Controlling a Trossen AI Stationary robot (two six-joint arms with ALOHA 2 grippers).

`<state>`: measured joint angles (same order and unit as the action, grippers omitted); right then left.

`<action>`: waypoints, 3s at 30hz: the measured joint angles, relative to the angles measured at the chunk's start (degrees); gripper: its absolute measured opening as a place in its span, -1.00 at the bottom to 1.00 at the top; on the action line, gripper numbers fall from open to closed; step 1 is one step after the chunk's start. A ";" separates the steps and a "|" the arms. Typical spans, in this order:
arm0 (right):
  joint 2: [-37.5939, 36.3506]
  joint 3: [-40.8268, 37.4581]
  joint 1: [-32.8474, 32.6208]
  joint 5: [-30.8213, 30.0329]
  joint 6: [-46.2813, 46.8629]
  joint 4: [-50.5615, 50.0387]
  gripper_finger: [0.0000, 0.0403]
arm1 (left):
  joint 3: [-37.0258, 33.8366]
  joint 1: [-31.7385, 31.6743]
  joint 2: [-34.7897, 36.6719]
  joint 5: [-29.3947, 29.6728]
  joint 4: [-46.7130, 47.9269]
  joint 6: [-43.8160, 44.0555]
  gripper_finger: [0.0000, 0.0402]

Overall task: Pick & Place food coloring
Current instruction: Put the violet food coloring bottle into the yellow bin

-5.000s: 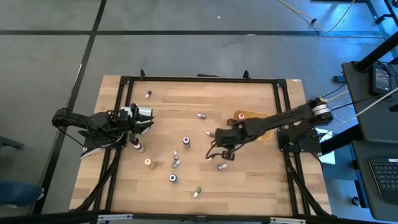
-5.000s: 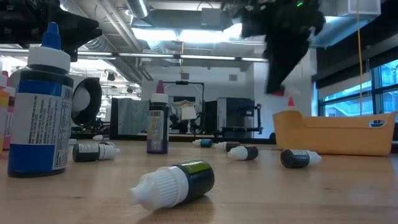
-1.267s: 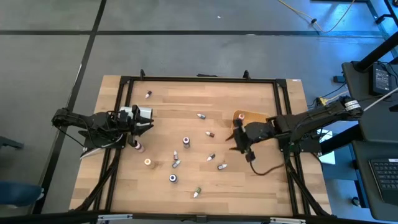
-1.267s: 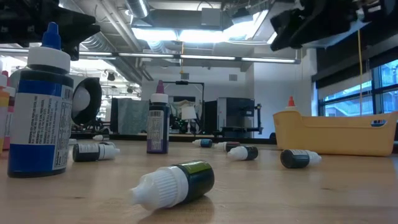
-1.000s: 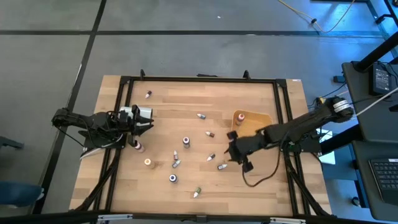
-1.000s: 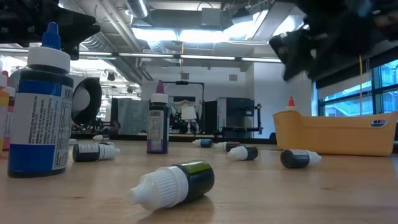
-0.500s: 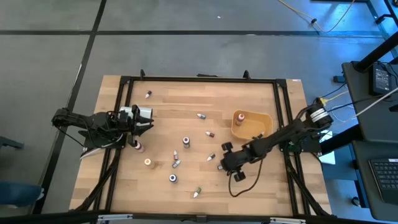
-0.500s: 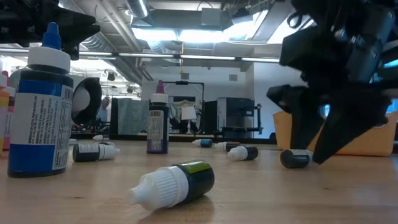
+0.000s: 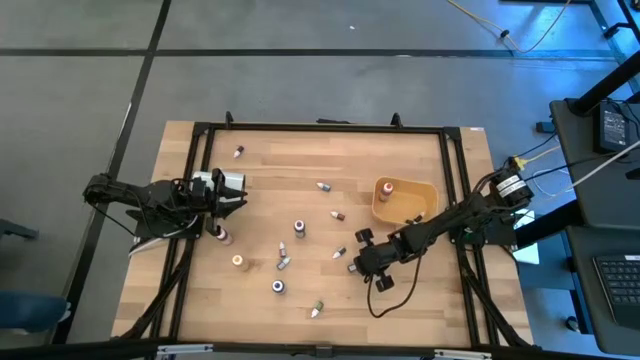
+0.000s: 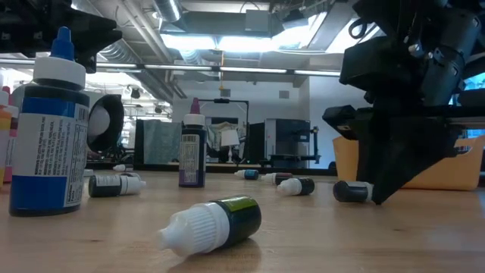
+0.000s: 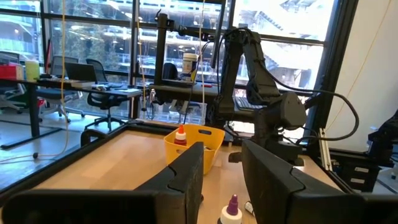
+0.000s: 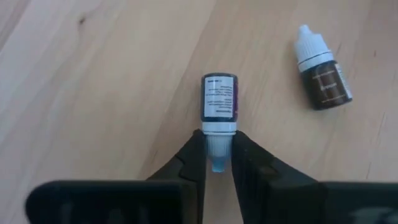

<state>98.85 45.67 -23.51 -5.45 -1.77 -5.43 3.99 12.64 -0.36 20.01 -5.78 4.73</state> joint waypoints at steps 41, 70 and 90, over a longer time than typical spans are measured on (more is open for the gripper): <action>-37.81 -13.62 9.18 -14.94 34.35 -48.57 -0.69 | 0.01 -0.01 0.00 0.00 0.09 0.00 -0.49; -37.81 -13.70 9.73 -12.12 37.30 -48.76 -0.53 | 0.01 -0.01 0.00 0.02 0.09 0.00 -0.47; -37.86 -11.72 9.73 -11.28 36.52 -50.52 -0.18 | 0.01 -0.02 0.00 0.02 0.11 0.00 -0.49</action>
<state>60.99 33.95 -13.78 -16.73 34.75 -55.95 4.00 12.62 -0.35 20.03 -5.67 4.73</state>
